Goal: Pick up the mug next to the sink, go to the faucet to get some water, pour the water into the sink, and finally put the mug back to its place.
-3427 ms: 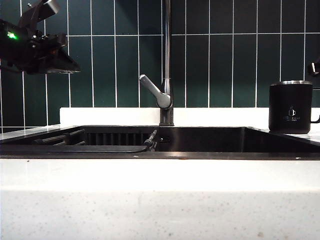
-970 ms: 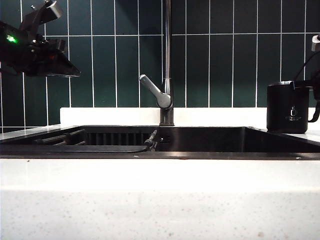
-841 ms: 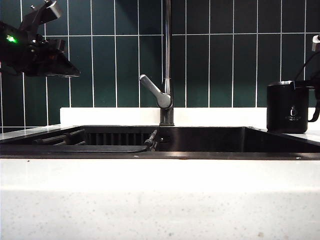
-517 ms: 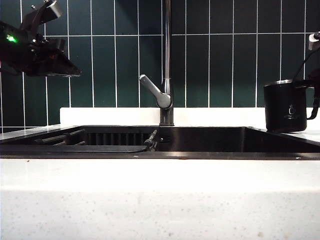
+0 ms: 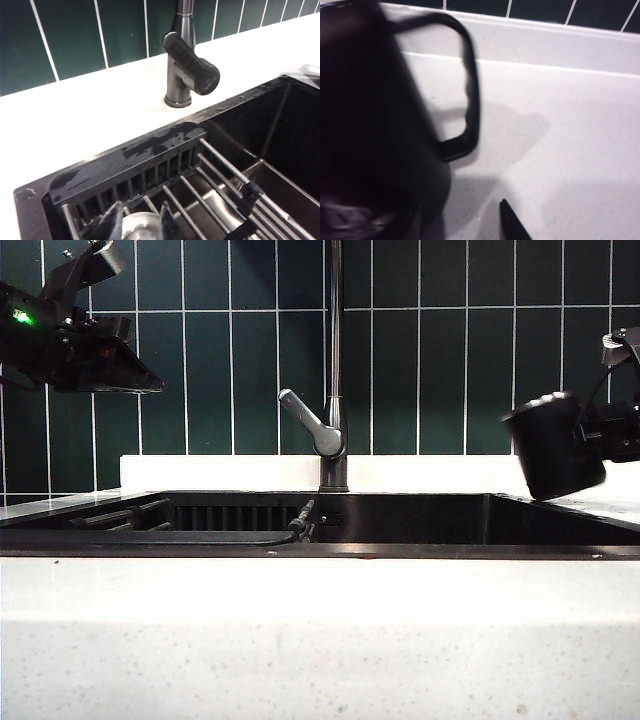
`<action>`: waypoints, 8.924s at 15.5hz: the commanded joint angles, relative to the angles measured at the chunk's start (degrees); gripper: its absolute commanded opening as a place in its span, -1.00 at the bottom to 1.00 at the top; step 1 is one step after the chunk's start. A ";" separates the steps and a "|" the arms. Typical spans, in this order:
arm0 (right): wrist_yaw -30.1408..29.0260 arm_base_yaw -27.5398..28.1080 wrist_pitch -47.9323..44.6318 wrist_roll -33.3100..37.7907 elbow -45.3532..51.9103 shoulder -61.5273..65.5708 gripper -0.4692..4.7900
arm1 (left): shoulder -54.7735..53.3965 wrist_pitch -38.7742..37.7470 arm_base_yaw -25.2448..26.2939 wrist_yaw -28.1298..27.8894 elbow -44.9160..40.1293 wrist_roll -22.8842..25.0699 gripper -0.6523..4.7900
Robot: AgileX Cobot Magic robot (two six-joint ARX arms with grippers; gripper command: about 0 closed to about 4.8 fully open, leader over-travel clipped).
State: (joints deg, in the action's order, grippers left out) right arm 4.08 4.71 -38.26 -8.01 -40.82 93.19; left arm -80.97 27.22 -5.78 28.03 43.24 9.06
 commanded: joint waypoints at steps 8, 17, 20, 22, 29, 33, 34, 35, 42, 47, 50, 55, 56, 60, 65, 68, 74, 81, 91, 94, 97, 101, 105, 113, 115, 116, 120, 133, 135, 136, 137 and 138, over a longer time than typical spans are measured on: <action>2.29 5.60 -7.45 -0.46 -0.37 0.55 -0.01 | 0.24 0.72 0.00 0.22 0.22 0.83 -0.42; -18.05 11.78 -3.28 0.50 -9.94 6.40 -0.02 | 0.22 0.68 0.00 0.26 0.22 1.66 -0.42; -21.29 11.85 1.57 0.44 -13.09 8.31 -0.02 | 0.22 0.68 0.00 0.28 0.22 1.66 -0.42; -22.25 11.85 1.20 0.24 -13.09 9.07 -0.02 | 0.22 0.68 0.00 0.26 0.22 1.66 -0.42; -25.27 11.76 0.85 0.31 -17.68 15.58 -0.04 | 0.22 -0.13 0.00 0.28 0.20 1.68 -0.42; -27.91 11.82 0.48 0.55 -20.11 15.85 -0.31 | -0.04 -0.66 0.00 0.28 0.20 1.68 -0.42; -28.30 11.82 0.37 0.55 -20.22 15.85 -0.40 | -0.09 -1.09 0.00 0.28 0.20 1.68 -0.42; -28.44 11.80 0.44 0.55 -20.22 15.85 -0.51 | -0.15 -1.36 0.00 0.28 0.20 1.68 -0.42; -31.45 11.74 -1.46 4.11 -20.22 15.19 -0.83 | -0.17 -0.46 0.00 8.70 0.22 1.60 -0.47; -31.71 11.74 -2.25 9.70 -20.22 10.40 -0.83 | -0.17 -0.59 0.00 12.07 2.78 -1.18 -0.47; -35.26 10.80 -3.10 12.72 -20.24 8.85 -0.83 | -0.39 -2.34 -0.02 14.27 6.69 -2.21 -0.47; -41.83 2.93 -2.64 14.08 -20.52 7.67 -0.83 | -7.17 -6.67 -0.02 18.97 16.20 -2.25 -0.41; -42.23 -0.09 -2.43 14.03 -20.55 7.15 -0.83 | -10.60 -7.48 -0.02 19.78 19.26 -2.21 -0.30; -42.84 -7.89 3.89 13.75 -24.79 6.62 -0.83 | -20.17 -7.43 -0.02 19.91 27.19 -2.03 -0.30; -42.49 -13.35 12.17 12.13 -32.76 6.64 -0.83 | -31.54 -7.48 -0.37 22.29 40.11 -2.25 -0.16; -41.90 -14.67 16.61 10.56 -36.87 6.64 -0.83 | -38.14 -8.33 -1.18 24.70 48.98 -2.47 -0.16; -41.72 -16.48 23.50 9.40 -40.65 6.62 -0.83 | -48.09 -10.01 -3.85 30.99 60.98 -1.46 -0.17; -40.52 -19.06 23.65 9.03 -42.75 6.64 -0.83 | -48.46 -6.51 -4.94 29.66 63.25 -0.68 -0.17; -38.49 -19.04 24.11 7.48 -42.99 6.64 -0.83 | -48.70 -15.58 -6.23 42.64 63.82 -2.05 -0.17; -38.10 -19.02 25.20 6.25 -42.99 6.64 -0.83 | -48.70 -15.32 -6.23 41.00 63.82 -1.90 -0.17; -38.07 -19.02 25.22 6.25 -42.99 6.64 -0.83 | -48.70 -15.15 -6.21 35.10 63.82 0.76 -0.17; -38.07 -19.02 25.22 6.25 -42.99 6.64 -0.83 | -48.70 -15.61 -6.21 29.64 63.82 2.97 -0.17; -38.07 -18.93 25.66 6.21 -42.99 6.64 -0.83 | -48.70 -17.94 -6.21 30.14 63.80 2.97 -0.16; -38.10 -18.93 26.08 6.03 -42.99 6.64 -0.83 | -48.70 -18.60 -6.21 29.62 63.80 3.02 -0.17; -38.10 -18.93 26.10 6.03 -42.99 6.64 -0.83 | -48.70 -18.23 -6.21 29.59 63.80 3.02 -0.17; -38.10 -18.93 26.12 6.03 -42.99 6.64 -0.83 | -48.70 -18.23 -6.21 29.59 63.80 3.02 -0.17; -38.12 -18.93 26.49 6.03 -42.99 6.64 -0.83 | -48.70 -17.51 -6.23 20.31 63.82 6.75 -0.17; -37.20 -16.46 30.27 2.25 -42.99 6.43 -0.83 | -37.59 -37.29 -6.71 11.02 63.82 7.04 0.03; -35.60 -14.99 32.65 -0.81 -42.99 5.49 -0.83 | -34.38 -41.99 -6.71 10.95 63.78 7.06 0.03; -34.82 -14.27 34.01 -2.49 -42.99 4.96 -0.83 | -32.89 -44.46 -6.71 10.64 63.78 7.08 0.03; -33.73 -13.64 35.10 -3.72 -42.99 4.31 -0.83 | -31.54 -46.90 -6.73 10.56 63.78 7.21 0.03; -33.40 -13.14 35.80 -4.83 -42.99 3.80 -0.83 | -30.21 -49.40 -6.78 10.51 63.78 7.96 0.03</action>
State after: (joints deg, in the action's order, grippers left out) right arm -29.15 -8.67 -0.62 -12.10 -83.20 98.48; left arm -112.44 -19.73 -12.43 38.37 106.83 16.05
